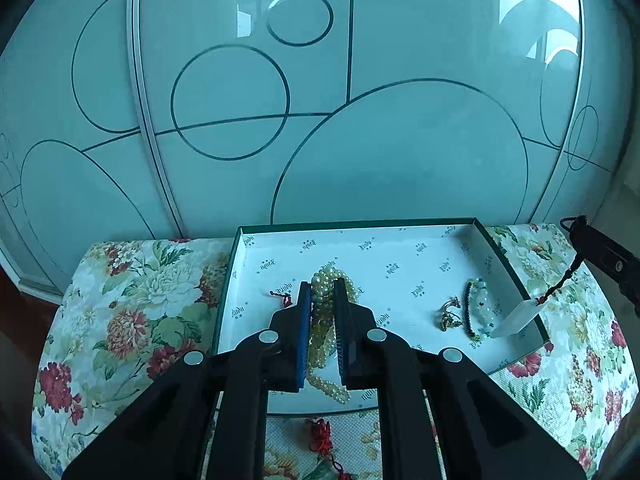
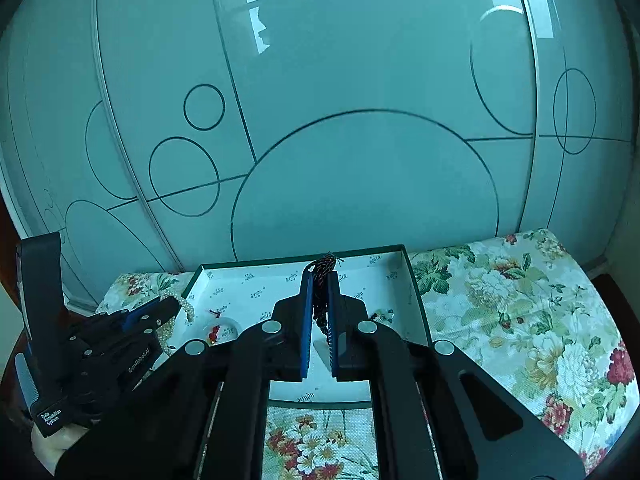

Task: Organize jewelry
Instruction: 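Carry the pearl cluster and black tassel over the green box with both grippers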

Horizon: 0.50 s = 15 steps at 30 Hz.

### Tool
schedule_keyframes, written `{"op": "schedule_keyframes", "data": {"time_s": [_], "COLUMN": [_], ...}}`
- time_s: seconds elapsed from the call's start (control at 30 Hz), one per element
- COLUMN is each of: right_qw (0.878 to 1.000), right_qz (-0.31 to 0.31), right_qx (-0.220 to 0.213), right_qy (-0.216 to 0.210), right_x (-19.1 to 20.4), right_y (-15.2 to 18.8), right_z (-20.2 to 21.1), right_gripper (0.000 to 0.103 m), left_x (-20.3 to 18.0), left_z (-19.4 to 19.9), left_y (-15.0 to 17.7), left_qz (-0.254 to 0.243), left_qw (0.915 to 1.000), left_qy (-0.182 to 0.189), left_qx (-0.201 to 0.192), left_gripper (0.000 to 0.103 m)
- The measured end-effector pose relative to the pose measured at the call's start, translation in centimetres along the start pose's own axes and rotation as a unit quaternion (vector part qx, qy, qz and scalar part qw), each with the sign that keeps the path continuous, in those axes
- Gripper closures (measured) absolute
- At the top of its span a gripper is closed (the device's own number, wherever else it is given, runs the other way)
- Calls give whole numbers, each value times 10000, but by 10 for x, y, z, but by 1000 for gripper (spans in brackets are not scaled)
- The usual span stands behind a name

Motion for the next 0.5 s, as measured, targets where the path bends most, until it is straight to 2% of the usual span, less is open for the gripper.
{"op": "schedule_keyframes", "data": {"time_s": [0.2,0.5], "right_qw": [9993,9967], "right_qz": [-107,-235], "right_qx": [364,761], "right_qy": [43,168], "right_x": [-9,-24], "right_y": [16,21], "right_z": [-40,-92], "right_gripper": [96,95], "left_x": [2,7], "left_z": [-40,-85], "left_y": [11,15], "left_qz": [-14,-3], "left_qw": [9996,9976], "left_qy": [-132,-219], "left_qx": [257,650], "left_gripper": [92,89]}}
Point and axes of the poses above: each gripper's, at about its wrist camera, not at the fingertips, and z roughly against the way its jaws point, x to its left, y to its underside, the point moved 6 cm from there along -z, roughly the way its jaws point, and after that the axes turned 5 degrees about z, right-handed, at the moved point
